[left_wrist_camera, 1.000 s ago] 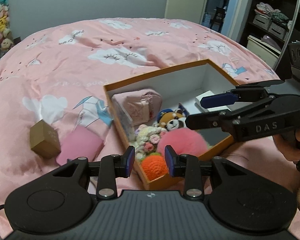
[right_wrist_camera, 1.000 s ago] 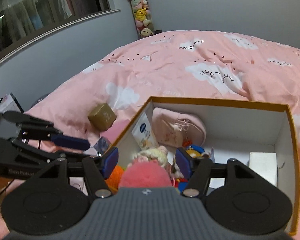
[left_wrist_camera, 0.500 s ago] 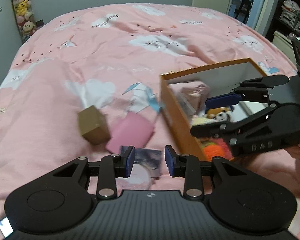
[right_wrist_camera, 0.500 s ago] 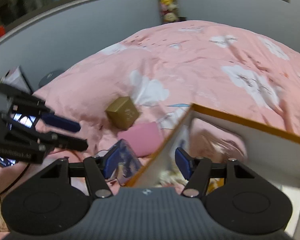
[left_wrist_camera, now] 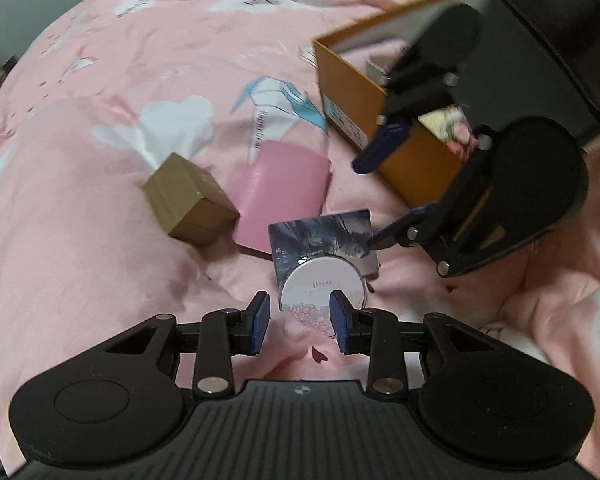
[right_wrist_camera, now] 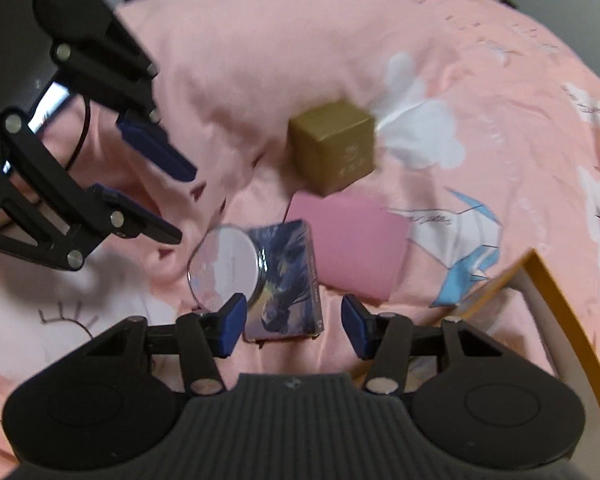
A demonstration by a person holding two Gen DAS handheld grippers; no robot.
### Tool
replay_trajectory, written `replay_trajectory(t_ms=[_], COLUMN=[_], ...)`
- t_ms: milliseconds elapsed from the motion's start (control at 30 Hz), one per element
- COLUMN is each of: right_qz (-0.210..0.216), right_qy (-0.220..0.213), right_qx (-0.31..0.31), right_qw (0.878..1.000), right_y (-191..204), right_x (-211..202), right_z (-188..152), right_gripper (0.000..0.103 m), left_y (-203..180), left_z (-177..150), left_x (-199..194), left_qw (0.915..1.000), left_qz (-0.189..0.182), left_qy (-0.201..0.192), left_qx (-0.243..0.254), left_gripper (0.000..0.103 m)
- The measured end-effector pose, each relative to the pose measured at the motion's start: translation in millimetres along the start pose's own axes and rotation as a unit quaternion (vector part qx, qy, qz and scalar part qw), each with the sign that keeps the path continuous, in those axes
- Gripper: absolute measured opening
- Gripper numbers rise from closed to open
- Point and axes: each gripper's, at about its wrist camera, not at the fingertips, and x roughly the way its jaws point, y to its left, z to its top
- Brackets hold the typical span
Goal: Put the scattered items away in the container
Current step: 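Withdraw both tools from the box toward the remaining items, then grasp the dark photo card box upright with the right tool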
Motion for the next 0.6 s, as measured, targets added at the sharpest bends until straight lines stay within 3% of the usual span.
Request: replay_trajectory(t_ms=[200, 433, 600], right_qz=[-0.029, 0.003, 0.023], right_qy=[0.034, 0.063, 0.097], right_qx=[-0.050, -0.108, -0.109], right_qw=[0.998, 0.992, 0.989], right_y=[-0.3, 3.2, -3.8], right_x=[18.2, 37.6, 55.1], right_z=[8.4, 18.3, 19.4], right_gripper=[0.054, 0.054, 0.054], left_y=[-6.2, -16.7, -14.9], left_z=[4.6, 6.5, 4.5], left_x=[27.8, 51.1, 63.2], left_qw=[0.9983, 0.9931, 0.9921], left_qz=[0.005, 0.008, 0.001], left_qy=[0.036, 0.061, 0.073], left_qx=[0.044, 0.100, 0.102], left_gripper=[0.043, 0.050, 0.053])
